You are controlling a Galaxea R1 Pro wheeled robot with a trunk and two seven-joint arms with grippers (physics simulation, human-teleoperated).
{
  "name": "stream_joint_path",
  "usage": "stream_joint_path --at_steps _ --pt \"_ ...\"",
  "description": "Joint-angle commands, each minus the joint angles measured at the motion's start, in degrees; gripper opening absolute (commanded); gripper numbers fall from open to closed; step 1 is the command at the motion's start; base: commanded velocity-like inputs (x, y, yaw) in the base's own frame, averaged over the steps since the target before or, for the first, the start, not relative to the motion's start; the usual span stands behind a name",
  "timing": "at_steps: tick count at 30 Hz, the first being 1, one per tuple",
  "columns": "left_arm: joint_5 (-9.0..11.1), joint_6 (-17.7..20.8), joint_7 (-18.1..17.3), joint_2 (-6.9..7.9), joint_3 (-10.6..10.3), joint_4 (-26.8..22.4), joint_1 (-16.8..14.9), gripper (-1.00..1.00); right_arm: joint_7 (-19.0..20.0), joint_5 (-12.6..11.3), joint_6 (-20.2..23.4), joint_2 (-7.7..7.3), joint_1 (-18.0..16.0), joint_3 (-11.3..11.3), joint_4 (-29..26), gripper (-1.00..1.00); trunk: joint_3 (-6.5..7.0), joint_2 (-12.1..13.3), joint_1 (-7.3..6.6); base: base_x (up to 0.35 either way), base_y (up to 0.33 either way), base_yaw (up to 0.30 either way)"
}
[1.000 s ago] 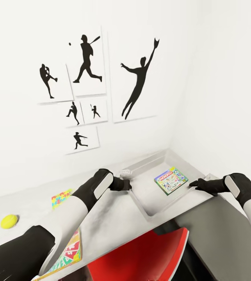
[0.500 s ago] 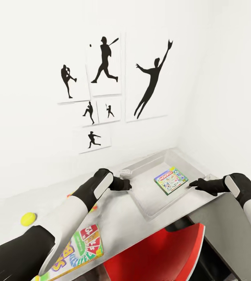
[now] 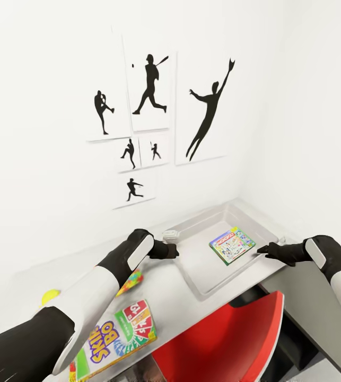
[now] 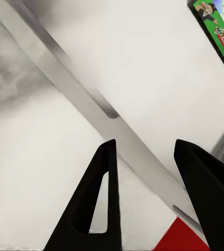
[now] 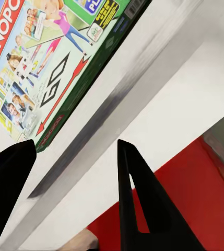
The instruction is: Put all the toys in the child's room - the three board games (two on the bed and one on the table), the two jigsaw puzzles on the table, and the tennis ball on the table - inside the toy box on the table in the child's room.
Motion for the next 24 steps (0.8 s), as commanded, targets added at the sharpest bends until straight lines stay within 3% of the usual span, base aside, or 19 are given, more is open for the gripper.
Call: stream_joint_path --at_steps 1,6,24 --pt "2.1 0.0 0.6 0.00 -0.3 -0.2 -0.1 -1.00 0.4 0.0 0.5 0.03 -0.1 -0.3 0.0 -1.00 -0.12 -0.1 0.02 -0.133 0.192 -0.003" --pt "2.1 0.0 0.6 0.00 -0.3 -0.2 -0.1 -1.00 0.3 0.0 0.5 0.03 -0.1 -0.3 0.0 -1.00 -0.12 -0.1 0.02 -0.118 0.200 -0.001" --pt "2.1 0.0 0.6 0.00 -0.3 -0.2 -0.1 -1.00 0.4 0.1 0.4 0.03 -0.1 -0.3 0.0 -1.00 -0.12 -0.1 0.02 -0.083 0.076 0.000"
